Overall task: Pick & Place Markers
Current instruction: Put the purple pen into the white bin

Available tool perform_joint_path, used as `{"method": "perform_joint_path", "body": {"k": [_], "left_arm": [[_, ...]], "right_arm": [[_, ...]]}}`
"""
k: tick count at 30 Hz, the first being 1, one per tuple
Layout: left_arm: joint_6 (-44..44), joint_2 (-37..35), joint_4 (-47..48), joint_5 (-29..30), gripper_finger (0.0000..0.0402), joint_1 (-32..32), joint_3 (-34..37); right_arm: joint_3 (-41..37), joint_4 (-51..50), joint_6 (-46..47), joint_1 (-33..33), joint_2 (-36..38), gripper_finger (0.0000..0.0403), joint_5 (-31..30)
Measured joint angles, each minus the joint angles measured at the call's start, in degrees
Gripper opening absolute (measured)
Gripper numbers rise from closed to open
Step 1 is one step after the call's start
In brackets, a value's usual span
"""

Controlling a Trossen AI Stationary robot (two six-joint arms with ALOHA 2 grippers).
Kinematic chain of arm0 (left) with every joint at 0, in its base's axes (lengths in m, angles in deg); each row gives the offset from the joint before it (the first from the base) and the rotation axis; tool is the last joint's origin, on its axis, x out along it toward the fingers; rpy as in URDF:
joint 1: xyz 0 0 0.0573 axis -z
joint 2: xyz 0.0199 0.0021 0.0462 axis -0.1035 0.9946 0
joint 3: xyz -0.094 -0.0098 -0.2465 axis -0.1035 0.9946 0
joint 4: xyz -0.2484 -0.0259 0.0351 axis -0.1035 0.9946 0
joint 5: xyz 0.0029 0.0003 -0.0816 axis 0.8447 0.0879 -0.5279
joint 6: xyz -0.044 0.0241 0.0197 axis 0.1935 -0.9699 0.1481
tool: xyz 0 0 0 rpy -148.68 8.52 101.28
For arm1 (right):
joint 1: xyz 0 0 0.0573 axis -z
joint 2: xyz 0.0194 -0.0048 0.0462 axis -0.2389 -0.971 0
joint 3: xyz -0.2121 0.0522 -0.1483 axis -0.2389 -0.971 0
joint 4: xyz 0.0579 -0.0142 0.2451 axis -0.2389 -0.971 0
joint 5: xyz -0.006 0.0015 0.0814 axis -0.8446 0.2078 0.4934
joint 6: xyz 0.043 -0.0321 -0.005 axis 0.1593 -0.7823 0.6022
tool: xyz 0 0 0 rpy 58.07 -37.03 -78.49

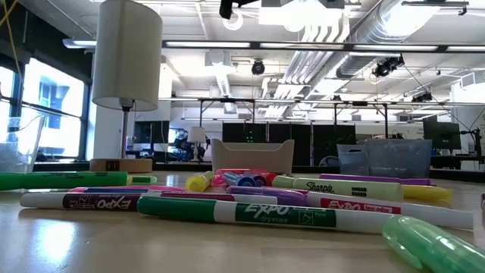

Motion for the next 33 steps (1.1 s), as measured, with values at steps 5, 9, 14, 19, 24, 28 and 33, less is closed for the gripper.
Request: {"method": "perform_joint_path", "body": {"k": [5, 9, 14, 19, 24, 28, 33], "left_arm": [[0.00, 0.00, 1.49, 0.24, 0.0152, 0.00, 0.00], [0.02, -0.02, 3.14, 2.21, 0.0152, 0.09, -0.02], [0.04, -0.04, 2.64, 0.46, 0.0152, 0.07, -0.02], [0.85, -0.04, 2.37, -0.37, 0.0152, 0.07, -0.02], [1.57, -0.04, 0.14, -0.27, 0.0152, 0.07, 0.00], [1.56, -0.04, -1.64, -0.26, 0.0152, 0.07, 0.00], [1.56, 1.91, -6.35, -0.91, 0.0152, 0.07, 0.03]], "right_arm": [[0.00, -2.26, 0.13, 0.00, 0.06, 0.0028, -1.08], [0.00, -4.94, 0.46, 0.07, 0.16, 0.0028, -4.02], [0.00, -4.80, 0.24, 0.04, 0.18, 0.0028, -4.81], [0.00, -2.25, -0.21, 0.04, 0.18, 0.0028, -2.19], [0.00, -1.26, -1.01, 0.04, 0.18, 0.0028, -2.25], [0.00, 2.58, -1.96, 0.04, -0.15, 0.0028, -0.56], [0.00, 3.48, -2.29, 0.30, -0.28, 0.0028, -0.13]]}}
